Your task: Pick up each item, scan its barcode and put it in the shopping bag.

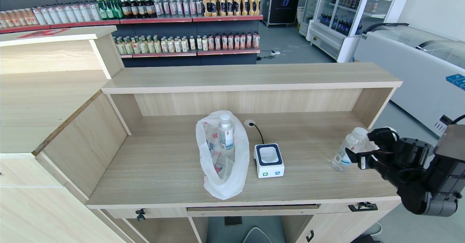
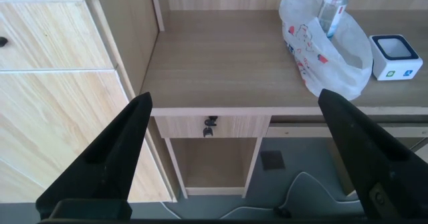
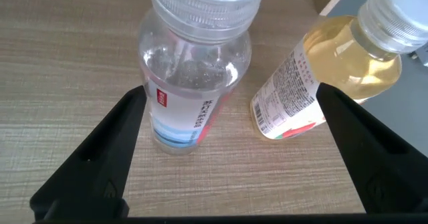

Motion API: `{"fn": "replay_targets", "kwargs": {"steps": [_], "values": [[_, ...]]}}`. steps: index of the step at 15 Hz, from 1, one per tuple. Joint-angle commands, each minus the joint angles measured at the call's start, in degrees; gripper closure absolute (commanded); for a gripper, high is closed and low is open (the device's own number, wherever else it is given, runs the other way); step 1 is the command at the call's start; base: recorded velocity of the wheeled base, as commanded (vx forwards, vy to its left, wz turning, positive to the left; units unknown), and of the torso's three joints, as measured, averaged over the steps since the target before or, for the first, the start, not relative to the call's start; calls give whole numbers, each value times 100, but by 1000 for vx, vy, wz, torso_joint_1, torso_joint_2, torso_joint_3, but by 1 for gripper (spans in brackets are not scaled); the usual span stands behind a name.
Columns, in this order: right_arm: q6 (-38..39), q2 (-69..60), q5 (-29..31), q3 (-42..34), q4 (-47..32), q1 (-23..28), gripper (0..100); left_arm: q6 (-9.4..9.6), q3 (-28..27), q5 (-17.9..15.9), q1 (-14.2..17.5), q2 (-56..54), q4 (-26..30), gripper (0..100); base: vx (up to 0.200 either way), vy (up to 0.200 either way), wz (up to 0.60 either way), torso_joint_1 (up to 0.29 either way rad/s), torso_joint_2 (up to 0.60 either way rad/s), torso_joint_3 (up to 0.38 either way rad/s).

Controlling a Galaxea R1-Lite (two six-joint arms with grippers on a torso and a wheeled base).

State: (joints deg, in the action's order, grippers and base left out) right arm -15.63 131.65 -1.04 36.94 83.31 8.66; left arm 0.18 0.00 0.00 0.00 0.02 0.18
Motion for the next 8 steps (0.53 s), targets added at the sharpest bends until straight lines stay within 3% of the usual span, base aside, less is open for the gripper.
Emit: {"fn": "replay_targets", "kwargs": {"steps": [1,8], "values": [[-28,204,-2,138,1,-13,0,-1,0,0,0,-2,-1,0,0,0,0,0,0,0],[-90,450,-2,490,10,-127,0,-1,0,0,0,-2,-1,0,0,0,0,0,0,0]]}}
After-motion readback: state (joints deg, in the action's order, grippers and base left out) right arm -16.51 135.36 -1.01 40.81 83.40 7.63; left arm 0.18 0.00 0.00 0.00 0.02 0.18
